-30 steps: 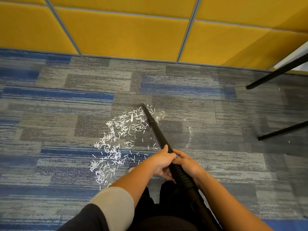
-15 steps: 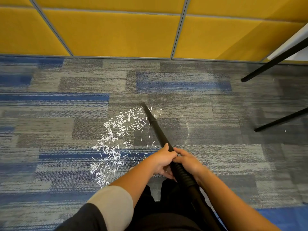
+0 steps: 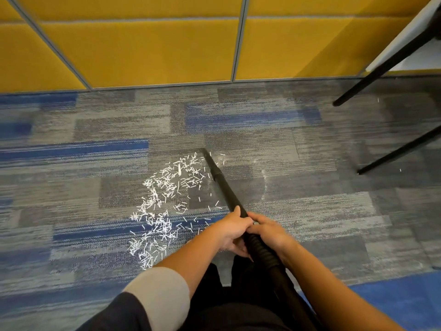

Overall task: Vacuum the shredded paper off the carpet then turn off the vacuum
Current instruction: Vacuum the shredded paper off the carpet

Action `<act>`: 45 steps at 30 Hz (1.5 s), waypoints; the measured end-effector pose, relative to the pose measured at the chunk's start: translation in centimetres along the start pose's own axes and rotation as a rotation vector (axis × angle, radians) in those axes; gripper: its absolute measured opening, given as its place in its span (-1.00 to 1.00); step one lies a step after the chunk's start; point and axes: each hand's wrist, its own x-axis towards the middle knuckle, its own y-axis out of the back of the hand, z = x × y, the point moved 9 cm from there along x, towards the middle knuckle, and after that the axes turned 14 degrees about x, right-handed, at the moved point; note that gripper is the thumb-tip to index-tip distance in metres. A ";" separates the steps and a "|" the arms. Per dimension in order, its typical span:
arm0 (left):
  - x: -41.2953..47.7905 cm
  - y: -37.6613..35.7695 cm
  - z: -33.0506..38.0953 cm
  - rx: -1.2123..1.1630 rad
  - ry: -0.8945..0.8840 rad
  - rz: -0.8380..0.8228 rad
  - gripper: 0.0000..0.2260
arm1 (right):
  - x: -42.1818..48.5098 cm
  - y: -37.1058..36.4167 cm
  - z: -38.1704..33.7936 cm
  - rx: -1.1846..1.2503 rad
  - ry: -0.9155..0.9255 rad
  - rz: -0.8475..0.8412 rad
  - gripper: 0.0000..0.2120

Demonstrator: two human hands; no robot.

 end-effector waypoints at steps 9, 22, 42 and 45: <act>-1.1 1.3 -2.0 -0.096 -0.001 0.047 -0.37 | -0.1 -3.2 0.7 -0.021 -0.027 -0.111 -0.52; -0.9 0.6 -1.8 -0.054 -0.001 0.021 -0.36 | -0.5 -2.2 0.8 -0.006 -0.007 -0.057 -0.53; -2.6 3.9 -5.2 -0.222 0.035 0.080 -0.30 | 0.8 -6.8 1.5 -0.183 -0.061 -0.155 -0.51; -2.4 4.0 -5.0 -0.214 0.037 0.079 -0.31 | 0.8 -7.0 1.1 -0.167 -0.052 -0.153 -0.53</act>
